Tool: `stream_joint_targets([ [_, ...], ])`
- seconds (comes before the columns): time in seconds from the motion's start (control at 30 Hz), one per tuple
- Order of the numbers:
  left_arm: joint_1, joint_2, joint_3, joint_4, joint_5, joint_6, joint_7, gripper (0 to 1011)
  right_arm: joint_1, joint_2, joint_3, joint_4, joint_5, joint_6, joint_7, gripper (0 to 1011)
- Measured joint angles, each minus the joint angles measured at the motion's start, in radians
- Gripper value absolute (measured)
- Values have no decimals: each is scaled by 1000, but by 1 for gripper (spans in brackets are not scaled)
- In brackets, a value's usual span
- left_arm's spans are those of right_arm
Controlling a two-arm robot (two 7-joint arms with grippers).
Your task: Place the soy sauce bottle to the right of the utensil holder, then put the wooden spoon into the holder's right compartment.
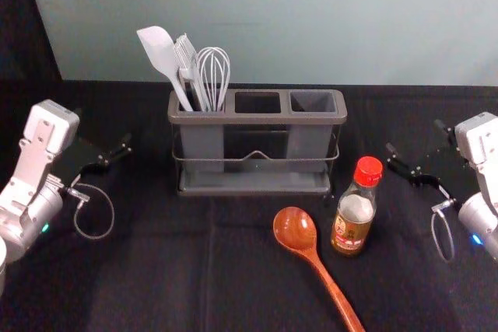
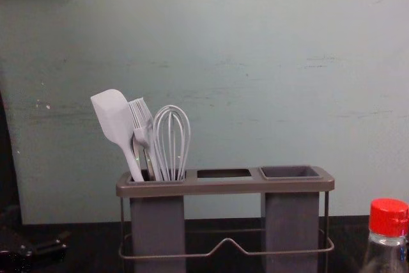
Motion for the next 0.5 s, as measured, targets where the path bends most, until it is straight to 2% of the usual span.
stream_joint_targets([
  [0.5, 0, 0, 0, 0, 0, 0, 0, 1005, 0, 0, 0, 0, 0, 0, 0, 1002],
])
